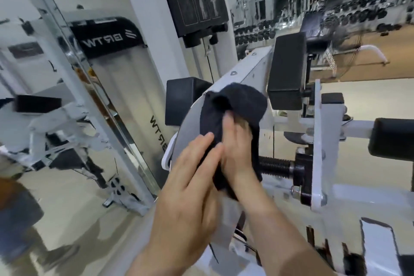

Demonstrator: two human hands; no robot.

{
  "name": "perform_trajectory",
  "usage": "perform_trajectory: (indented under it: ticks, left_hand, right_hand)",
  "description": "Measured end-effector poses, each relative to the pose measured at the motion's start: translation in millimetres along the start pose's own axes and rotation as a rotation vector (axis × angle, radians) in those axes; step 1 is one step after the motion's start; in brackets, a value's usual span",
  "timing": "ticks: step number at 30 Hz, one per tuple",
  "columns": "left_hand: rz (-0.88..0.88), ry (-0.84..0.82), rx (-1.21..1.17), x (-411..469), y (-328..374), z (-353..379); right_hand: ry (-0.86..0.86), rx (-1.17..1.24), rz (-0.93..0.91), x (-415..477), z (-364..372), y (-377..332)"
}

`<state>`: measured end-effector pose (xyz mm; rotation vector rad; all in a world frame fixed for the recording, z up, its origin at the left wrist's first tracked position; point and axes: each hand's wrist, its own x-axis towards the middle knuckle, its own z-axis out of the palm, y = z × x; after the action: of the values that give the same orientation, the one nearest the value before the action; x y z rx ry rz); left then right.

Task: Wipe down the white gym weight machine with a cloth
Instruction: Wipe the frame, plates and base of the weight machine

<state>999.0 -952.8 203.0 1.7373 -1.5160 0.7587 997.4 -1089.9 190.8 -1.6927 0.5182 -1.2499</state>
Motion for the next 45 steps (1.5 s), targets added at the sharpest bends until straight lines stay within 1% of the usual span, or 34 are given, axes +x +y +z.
perform_trajectory:
  ticks: [1, 2, 3, 5, 6, 8, 9, 10, 11, 12, 13, 14, 15, 16, 17, 19, 20, 21, 23, 25, 27, 29, 30, 31, 32, 34, 36, 39, 40, 42, 44, 45]
  left_hand:
    - [-0.023, -0.047, 0.009, 1.4, 0.8, -0.1]
    - [-0.045, -0.08, 0.014, 3.9, 1.8, 0.1]
    - [-0.068, -0.089, 0.015, 7.6, 3.1, 0.0]
    - [-0.101, -0.042, 0.017, 17.3, 5.5, 0.3]
    - [-0.096, -0.02, 0.038, 21.7, 6.6, 1.7]
    - [-0.044, -0.023, 0.154, 28.2, 7.9, 5.9]
    - [-0.009, -0.051, 0.245, 29.4, 7.7, 8.6]
    - [0.026, -0.089, 0.336, 29.1, 6.9, 11.6]
    - [0.061, -0.123, 0.419, 26.8, 6.0, 14.4]
    - [0.091, -0.144, 0.487, 23.5, 4.9, 17.0]
    - [0.11, -0.15, 0.532, 19.9, 4.3, 18.2]
    - [0.11, -0.142, 0.55, 16.9, 4.0, 18.2]
    - [0.093, -0.124, 0.533, 14.8, 3.9, 17.4]
    - [0.064, -0.106, 0.485, 14.1, 4.0, 16.6]
    - [0.031, -0.089, 0.413, 14.3, 4.2, 15.2]
    - [-0.05, -0.063, 0.244, 15.3, 3.4, 11.4]
    - [-0.099, -0.055, 0.155, 15.8, 2.1, 9.7]
    - [-0.139, -0.049, 0.067, 16.1, 0.9, 9.1]
    - [-0.179, -0.055, -0.073, 13.9, -1.1, 10.9]
    - [-0.18, -0.033, -0.126, 11.9, -2.4, 12.3]
    - [-0.142, -0.011, -0.047, 10.1, -4.8, 12.3]
    - [-0.085, 0.02, 0.091, 8.4, -8.7, 9.9]
    - [-0.067, 0.031, 0.146, 8.9, -10.7, 9.3]
    - [-0.067, 0.038, 0.174, 10.0, -12.8, 9.3]
    - [-0.081, 0.041, 0.166, 11.3, -14.2, 9.8]
    - [-0.14, 0.053, 0.072, 12.6, -14.3, 11.5]
    - [-0.205, 0.085, -0.019, 11.7, -13.8, 13.3]
    - [-0.238, 0.174, -0.147, 10.7, -17.0, 11.7]
    - [-0.25, 0.193, -0.222, 9.9, -19.9, 12.0]
    - [-0.326, 0.191, -0.446, 5.4, -23.9, 9.5]
    - [-0.428, 0.172, -0.589, 2.1, -25.5, 5.7]
    - [-0.452, 0.159, -0.604, 0.7, -25.6, 4.6]
  right_hand:
    - [0.061, 0.067, 0.04, 24.4, -3.5, -5.8]
    - [0.108, 0.13, 0.035, 41.0, -5.9, -8.4]
    - [0.129, 0.149, -0.012, 45.0, -6.9, -10.0]
    - [0.05, 0.115, -0.095, 18.5, -6.0, -3.7]
    - [0.01, 0.093, -0.102, -7.1, -9.2, 3.7]
    - [-0.031, -0.031, -0.136, -54.4, -27.5, 17.5]
    - [-0.055, -0.142, -0.156, -69.9, -41.3, 21.8]
    - [-0.124, -0.259, -0.112, -75.1, -56.6, 20.8]
    - [-0.245, -0.363, -0.028, -73.4, -71.0, 12.9]
    - [-0.417, -0.444, 0.034, -67.9, -82.1, 6.2]
    - [-0.555, -0.475, 0.059, -58.9, -90.2, 0.1]
    - [-0.569, -0.462, 0.01, -48.2, -94.0, -6.9]
    - [-0.492, -0.409, -0.069, -35.0, -94.3, -15.2]
    - [-0.345, -0.304, -0.126, -20.0, -91.6, -24.6]
    - [-0.188, -0.138, -0.149, -6.4, -85.6, -32.3]
    - [0.073, 0.199, -0.152, 12.6, -62.6, -40.7]
    - [0.167, 0.272, -0.181, 16.2, -49.2, -41.4]
    - [0.217, 0.254, -0.228, 14.0, -33.4, -37.5]
    - [0.191, 0.174, -0.259, -6.6, -7.6, -20.9]
    - [0.122, 0.122, -0.279, -34.1, 2.8, -4.5]
    - [0.102, 0.021, -0.42, -51.9, 0.1, 9.2]
    - [0.087, -0.097, -0.547, -43.4, -6.9, 14.0]
    - [0.107, -0.129, -0.578, -26.3, -10.4, 8.8]
    - [0.129, -0.14, -0.565, -3.7, -12.8, -1.4]
    - [0.136, -0.129, -0.504, 20.9, -15.0, -13.1]
    - [0.122, -0.069, -0.384, 62.2, -21.8, -33.1]
    - [0.093, -0.031, -0.368, 65.3, -22.6, -33.1]
    - [0.073, -0.067, -0.548, 8.2, -14.6, -23.1]
    - [0.055, -0.096, -0.625, -11.6, -10.2, -20.5]
    - [0.042, -0.193, -0.775, -38.9, -4.3, -16.5]
    - [-0.041, -0.223, -0.896, -33.5, -11.4, -17.0]
    - [-0.07, -0.211, -0.889, -20.5, -15.2, -19.1]
